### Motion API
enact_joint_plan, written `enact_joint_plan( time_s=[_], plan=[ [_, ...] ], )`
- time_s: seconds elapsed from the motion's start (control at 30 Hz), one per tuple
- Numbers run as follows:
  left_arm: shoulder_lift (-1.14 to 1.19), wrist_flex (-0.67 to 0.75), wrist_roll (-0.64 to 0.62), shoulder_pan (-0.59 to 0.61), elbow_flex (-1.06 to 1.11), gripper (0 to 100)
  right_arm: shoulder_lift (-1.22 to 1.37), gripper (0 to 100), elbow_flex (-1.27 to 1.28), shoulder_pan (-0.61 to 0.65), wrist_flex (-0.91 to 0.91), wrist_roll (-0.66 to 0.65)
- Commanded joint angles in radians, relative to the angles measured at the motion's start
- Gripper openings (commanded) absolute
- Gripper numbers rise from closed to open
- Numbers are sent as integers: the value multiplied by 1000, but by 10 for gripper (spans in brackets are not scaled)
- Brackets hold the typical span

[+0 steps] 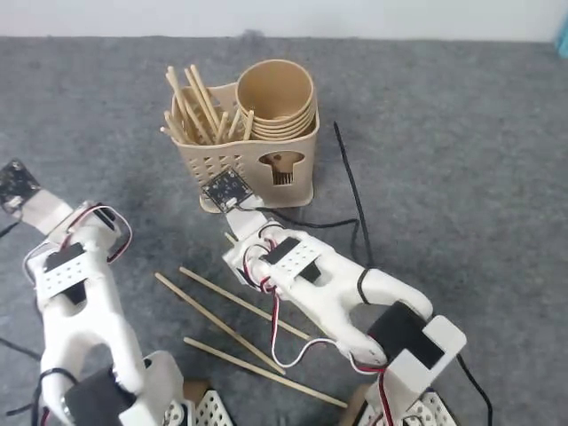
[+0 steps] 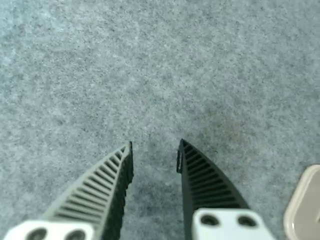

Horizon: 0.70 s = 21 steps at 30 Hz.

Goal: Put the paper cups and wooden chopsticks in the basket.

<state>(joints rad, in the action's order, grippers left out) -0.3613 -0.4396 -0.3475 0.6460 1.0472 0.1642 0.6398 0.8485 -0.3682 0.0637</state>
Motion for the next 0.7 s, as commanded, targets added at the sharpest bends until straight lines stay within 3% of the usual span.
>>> enact_joint_plan(
  time_s=[0.0,0.07,0.33,0.53,0.67],
  plan=[
    [2,23,-8,0,-41,137,4,107,-49,-2,12,11],
    [2,23,-8,0,-41,137,4,0,-54,-2,-18,14],
    [2,23,-8,15,-42,137,-79,7,-106,36,-300,11],
    [2,26,-9,23,-44,137,-447,7,-103,33,-539,17],
    [2,26,-9,21,-44,137,-730,7,-92,10,-567,49]
  ],
)
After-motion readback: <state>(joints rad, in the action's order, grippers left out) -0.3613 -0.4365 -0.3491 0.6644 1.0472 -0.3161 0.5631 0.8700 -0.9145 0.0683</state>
